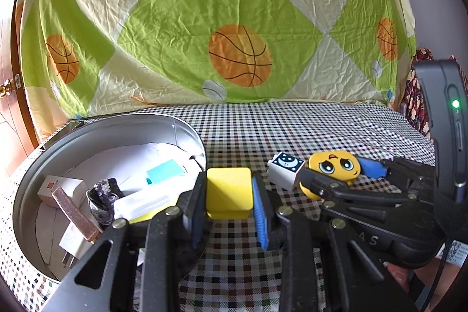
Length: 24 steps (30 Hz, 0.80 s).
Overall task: Organize rigid objects
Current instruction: 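Close the right tool on the yellow face block while the left tool holds the cube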
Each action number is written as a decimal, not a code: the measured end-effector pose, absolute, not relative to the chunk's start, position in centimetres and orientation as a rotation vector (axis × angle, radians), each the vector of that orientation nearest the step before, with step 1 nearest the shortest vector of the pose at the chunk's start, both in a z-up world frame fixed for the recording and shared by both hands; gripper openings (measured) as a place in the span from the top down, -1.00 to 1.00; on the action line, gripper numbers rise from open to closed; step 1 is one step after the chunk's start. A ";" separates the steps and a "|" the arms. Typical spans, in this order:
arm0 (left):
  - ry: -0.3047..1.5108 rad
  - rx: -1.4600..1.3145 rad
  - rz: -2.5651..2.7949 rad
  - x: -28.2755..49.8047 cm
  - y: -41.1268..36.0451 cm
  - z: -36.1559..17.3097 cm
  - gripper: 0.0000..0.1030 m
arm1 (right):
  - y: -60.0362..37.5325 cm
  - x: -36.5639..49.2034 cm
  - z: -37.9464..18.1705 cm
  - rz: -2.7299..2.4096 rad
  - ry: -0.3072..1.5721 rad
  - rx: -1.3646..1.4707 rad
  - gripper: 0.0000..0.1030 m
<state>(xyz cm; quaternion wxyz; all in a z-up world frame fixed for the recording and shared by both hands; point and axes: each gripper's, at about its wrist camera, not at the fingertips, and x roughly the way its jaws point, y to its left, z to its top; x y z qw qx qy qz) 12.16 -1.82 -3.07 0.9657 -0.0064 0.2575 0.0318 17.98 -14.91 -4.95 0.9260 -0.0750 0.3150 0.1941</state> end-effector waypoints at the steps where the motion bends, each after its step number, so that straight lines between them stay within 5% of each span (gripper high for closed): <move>1: 0.520 -0.014 0.064 12.2 -1.8 -3.1 0.46 | -14.9 17.8 -4.9 0.397 0.640 -0.156 -0.26; 24: 0.470 -0.004 0.074 11.3 -2.0 -2.6 0.46 | -16.4 15.1 -2.8 0.375 0.478 -0.118 -0.26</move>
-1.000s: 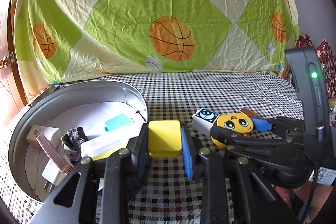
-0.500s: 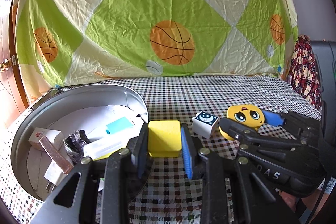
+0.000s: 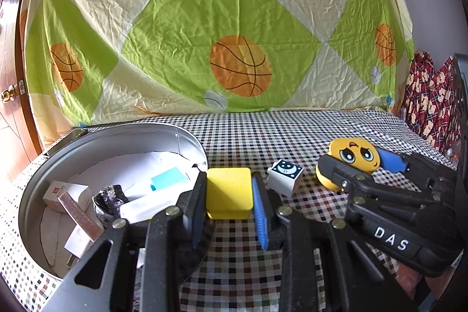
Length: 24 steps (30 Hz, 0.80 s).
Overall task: Organize rigid objects
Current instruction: 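Close the right tool on the yellow face block while the left tool holds the cube, then lift the yellow cube with the left tool while the right tool lifts the face block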
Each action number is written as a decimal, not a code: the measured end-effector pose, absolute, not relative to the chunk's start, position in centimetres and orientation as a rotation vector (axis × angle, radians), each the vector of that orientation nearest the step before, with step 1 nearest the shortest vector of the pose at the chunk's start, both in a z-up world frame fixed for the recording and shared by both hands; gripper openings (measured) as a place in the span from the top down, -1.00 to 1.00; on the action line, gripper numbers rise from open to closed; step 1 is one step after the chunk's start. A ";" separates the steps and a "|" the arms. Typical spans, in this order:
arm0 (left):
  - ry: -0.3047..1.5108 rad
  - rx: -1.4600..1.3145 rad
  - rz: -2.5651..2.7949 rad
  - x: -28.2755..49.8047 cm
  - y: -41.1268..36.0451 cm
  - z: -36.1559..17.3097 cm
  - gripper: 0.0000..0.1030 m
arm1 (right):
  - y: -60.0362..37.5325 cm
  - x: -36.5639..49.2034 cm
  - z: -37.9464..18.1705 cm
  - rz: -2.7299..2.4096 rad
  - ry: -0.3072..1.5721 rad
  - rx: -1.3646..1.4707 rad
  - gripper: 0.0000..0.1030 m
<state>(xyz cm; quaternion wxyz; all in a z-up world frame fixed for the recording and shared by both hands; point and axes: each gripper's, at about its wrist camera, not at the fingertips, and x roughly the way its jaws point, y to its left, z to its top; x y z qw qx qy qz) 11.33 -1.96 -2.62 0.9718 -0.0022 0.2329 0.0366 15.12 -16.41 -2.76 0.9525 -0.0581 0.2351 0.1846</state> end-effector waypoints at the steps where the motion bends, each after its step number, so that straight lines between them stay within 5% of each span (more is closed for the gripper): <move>1: 0.466 -0.005 0.075 11.3 -1.9 -2.6 0.46 | -16.5 15.0 -2.7 0.374 0.471 -0.117 -0.26; 24: 0.399 -0.002 0.089 10.2 -1.9 -2.2 0.46 | -17.2 13.0 -2.1 0.364 0.366 -0.080 -0.26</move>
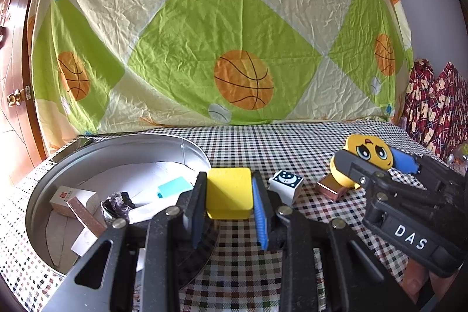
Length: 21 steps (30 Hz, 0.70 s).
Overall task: Organize rigid objects
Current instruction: 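Lift the yellow cube with the left tool while the right tool lifts the face block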
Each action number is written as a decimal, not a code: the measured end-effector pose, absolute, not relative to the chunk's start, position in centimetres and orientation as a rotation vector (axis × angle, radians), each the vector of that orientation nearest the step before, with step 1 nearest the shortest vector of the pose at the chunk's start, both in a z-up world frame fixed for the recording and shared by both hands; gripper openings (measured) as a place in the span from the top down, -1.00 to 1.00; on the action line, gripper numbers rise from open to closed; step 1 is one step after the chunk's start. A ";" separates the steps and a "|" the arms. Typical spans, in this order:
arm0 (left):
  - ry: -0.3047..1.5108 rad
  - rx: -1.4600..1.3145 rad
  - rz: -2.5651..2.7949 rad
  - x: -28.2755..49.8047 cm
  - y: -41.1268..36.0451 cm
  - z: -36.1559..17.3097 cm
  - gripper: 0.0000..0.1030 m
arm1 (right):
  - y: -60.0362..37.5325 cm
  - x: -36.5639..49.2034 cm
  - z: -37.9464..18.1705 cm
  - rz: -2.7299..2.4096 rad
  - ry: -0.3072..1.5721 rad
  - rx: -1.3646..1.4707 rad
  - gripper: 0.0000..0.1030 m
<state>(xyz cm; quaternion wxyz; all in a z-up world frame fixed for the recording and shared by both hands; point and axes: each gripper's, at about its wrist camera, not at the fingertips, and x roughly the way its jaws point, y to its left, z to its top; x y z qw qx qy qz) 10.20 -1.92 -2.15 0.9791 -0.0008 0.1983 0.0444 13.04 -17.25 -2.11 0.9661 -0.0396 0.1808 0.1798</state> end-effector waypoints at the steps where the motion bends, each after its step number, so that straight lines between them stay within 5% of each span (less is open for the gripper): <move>1: 0.396 -0.002 0.091 10.2 -1.9 -2.1 0.46 | -17.3 13.0 -2.1 0.364 0.365 -0.077 -0.26; 21: 0.339 -0.007 0.103 9.1 -1.8 -1.8 0.46 | -17.7 11.4 -1.5 0.366 0.295 -0.074 -0.26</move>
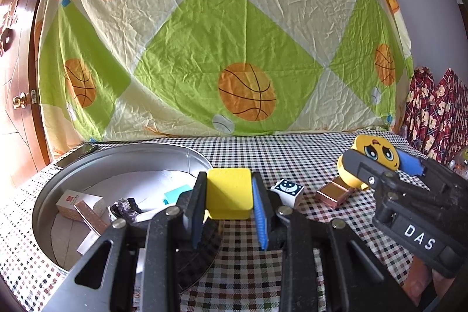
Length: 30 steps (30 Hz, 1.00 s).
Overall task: Organize rigid objects
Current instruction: 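Lift the yellow cube with the left tool while the right tool lifts the face block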
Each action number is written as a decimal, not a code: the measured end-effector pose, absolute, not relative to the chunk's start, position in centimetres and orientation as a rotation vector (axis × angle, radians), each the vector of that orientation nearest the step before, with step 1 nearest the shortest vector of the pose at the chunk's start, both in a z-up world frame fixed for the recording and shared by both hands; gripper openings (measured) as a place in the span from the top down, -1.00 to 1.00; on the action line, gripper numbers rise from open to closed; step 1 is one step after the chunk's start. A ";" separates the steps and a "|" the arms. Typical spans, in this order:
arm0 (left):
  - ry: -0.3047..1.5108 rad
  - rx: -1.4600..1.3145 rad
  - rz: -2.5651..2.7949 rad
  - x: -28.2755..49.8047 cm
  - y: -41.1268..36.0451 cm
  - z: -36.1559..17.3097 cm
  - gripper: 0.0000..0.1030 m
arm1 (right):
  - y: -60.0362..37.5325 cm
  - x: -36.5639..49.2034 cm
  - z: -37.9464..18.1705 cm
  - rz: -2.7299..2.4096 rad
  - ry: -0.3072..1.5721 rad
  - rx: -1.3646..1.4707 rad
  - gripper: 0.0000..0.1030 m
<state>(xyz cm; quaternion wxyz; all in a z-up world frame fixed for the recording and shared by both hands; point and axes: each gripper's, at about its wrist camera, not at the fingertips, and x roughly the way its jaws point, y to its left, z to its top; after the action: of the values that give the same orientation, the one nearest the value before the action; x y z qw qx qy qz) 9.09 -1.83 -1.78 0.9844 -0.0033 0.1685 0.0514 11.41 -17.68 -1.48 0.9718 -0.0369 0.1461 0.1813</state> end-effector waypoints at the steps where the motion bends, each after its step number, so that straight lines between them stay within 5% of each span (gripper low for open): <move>1: 0.338 -0.008 0.102 9.1 -1.8 -1.8 0.46 | -17.6 11.4 -1.4 0.366 0.294 -0.079 -0.26; 30: 0.331 -0.098 0.143 7.6 3.2 -1.7 0.46 | -12.4 11.8 -2.1 0.456 0.336 -0.130 -0.26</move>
<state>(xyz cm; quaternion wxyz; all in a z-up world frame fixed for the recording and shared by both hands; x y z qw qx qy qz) 7.57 3.23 -1.67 0.9826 -0.0485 0.1644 0.0713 11.79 -12.41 -2.13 0.9581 -0.0641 0.1655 0.2247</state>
